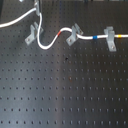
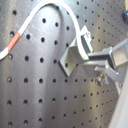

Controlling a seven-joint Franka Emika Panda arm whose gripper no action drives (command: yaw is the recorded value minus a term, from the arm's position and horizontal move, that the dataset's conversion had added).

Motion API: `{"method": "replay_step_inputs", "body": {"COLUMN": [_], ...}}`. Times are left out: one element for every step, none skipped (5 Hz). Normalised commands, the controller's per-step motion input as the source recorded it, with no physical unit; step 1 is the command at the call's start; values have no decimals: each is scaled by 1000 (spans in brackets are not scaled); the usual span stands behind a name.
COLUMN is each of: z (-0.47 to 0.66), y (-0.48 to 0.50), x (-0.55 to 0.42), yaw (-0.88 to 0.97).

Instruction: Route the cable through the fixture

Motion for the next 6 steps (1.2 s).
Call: {"method": "replay_step_inputs", "body": {"z": [-2, 79, 63, 126, 415, 186], "y": [98, 215, 256, 228, 53, 0], "x": [-146, -273, -196, -135, 47, 1], "yaw": [329, 469, 563, 466, 0, -80]}}
